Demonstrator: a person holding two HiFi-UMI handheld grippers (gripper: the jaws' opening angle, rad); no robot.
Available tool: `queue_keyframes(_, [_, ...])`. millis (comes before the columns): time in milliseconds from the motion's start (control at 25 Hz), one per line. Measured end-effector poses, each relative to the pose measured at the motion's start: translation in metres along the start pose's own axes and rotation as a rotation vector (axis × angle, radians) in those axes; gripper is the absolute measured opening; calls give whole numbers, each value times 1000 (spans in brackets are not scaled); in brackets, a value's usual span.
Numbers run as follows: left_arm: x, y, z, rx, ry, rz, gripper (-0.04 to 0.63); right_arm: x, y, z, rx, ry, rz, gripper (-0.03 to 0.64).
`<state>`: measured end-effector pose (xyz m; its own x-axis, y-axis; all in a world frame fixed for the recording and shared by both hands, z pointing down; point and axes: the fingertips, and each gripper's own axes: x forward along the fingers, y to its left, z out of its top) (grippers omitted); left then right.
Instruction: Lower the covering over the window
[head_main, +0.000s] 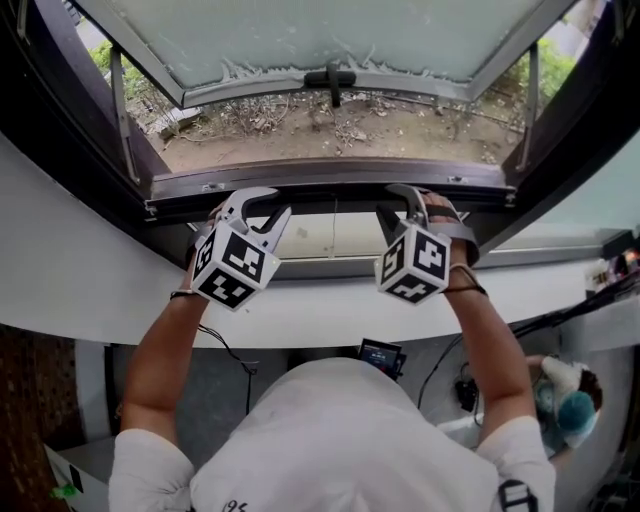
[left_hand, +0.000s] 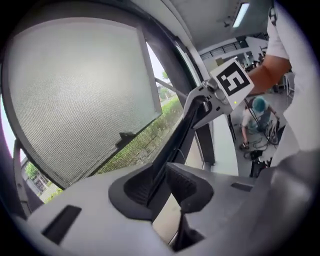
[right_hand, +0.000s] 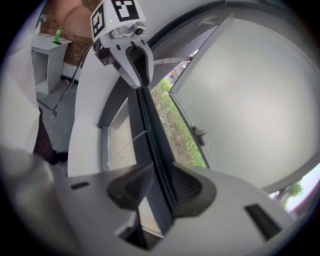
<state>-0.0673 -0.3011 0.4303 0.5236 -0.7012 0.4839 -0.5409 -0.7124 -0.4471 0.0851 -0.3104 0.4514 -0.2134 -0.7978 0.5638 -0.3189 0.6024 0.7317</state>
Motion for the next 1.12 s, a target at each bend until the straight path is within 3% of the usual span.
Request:
queue_keyframes(560, [-30, -1, 35, -403, -321, 123, 46, -28, -28, 1, 302, -213, -116, 55])
queue_keyframes(1120, [-35, -57, 40, -562, -379, 174, 35, -48, -21, -15, 478, -370, -83, 48])
